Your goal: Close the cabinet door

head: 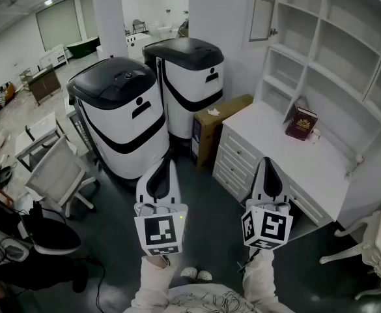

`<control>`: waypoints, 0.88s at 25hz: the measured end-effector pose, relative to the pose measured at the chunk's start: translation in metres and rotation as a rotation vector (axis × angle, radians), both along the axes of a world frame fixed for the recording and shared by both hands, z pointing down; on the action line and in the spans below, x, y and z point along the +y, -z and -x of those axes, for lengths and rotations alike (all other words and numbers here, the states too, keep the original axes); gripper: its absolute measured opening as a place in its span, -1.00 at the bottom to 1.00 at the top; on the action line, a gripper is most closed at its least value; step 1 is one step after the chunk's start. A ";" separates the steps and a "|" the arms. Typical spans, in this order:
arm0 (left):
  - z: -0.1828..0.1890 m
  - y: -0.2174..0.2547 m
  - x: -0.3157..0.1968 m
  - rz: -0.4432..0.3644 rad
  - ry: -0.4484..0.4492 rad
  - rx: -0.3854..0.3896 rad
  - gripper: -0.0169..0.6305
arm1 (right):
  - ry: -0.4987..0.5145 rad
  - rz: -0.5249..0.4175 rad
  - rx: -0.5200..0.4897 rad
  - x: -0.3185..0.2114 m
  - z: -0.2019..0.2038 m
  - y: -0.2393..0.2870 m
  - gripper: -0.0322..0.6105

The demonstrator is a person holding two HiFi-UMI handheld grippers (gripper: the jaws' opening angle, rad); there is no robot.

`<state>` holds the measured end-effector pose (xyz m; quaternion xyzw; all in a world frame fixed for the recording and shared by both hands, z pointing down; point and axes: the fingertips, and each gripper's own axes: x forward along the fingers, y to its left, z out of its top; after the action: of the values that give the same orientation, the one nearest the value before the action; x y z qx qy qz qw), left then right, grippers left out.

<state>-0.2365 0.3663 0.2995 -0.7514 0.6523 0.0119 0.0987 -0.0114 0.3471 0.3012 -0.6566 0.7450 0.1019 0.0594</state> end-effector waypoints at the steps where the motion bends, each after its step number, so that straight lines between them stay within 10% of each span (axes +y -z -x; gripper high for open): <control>1: -0.001 0.001 0.000 0.000 0.000 0.000 -0.91 | 0.000 0.001 0.001 0.000 -0.001 0.001 -0.89; 22: -0.030 -0.023 0.003 0.039 0.048 0.003 -0.91 | 0.042 0.015 0.003 -0.005 -0.025 -0.021 -0.89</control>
<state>-0.2067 0.3697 0.3224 -0.7371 0.6706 -0.0021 0.0833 0.0137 0.3418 0.3218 -0.6411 0.7594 0.0960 0.0556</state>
